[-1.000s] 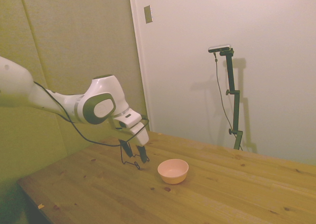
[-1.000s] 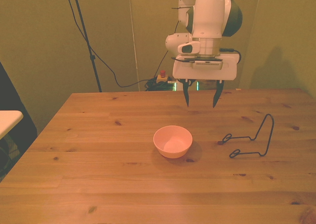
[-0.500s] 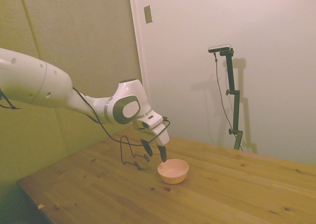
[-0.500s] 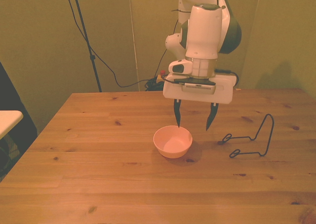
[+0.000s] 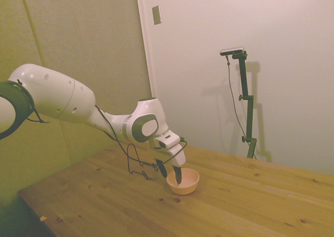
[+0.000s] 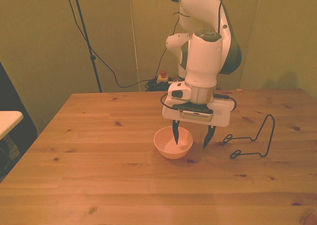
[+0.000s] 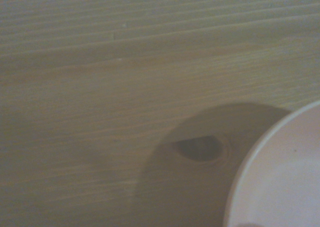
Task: Load the bowl
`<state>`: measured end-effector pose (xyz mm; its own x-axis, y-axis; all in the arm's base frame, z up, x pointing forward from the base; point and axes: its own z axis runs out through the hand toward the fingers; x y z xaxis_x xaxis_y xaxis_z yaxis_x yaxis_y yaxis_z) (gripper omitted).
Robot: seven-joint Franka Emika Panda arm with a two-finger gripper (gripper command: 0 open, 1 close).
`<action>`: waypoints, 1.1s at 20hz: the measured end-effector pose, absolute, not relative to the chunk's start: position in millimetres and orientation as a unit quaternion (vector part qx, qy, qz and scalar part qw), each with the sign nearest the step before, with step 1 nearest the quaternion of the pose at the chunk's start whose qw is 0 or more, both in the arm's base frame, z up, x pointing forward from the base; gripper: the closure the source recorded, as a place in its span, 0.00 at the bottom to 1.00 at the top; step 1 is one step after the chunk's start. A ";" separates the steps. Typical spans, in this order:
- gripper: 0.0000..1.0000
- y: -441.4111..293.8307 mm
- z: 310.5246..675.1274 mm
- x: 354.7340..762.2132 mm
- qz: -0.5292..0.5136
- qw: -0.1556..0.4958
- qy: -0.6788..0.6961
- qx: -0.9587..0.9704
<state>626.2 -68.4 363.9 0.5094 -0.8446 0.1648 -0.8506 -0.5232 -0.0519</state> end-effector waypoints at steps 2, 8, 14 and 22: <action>1.00 -69.7 363.0 626.1 0.084 0.018 -0.489 0.868; 1.00 -69.8 360.6 626.7 0.083 0.018 -0.490 0.868; 1.00 -68.7 363.2 628.6 0.081 0.009 -0.495 0.865; 1.00 -66.8 365.0 631.1 0.075 -0.008 -0.498 0.864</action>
<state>631.1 -66.8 365.0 0.4937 -0.8612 0.1205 -0.8587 -0.5047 -0.0885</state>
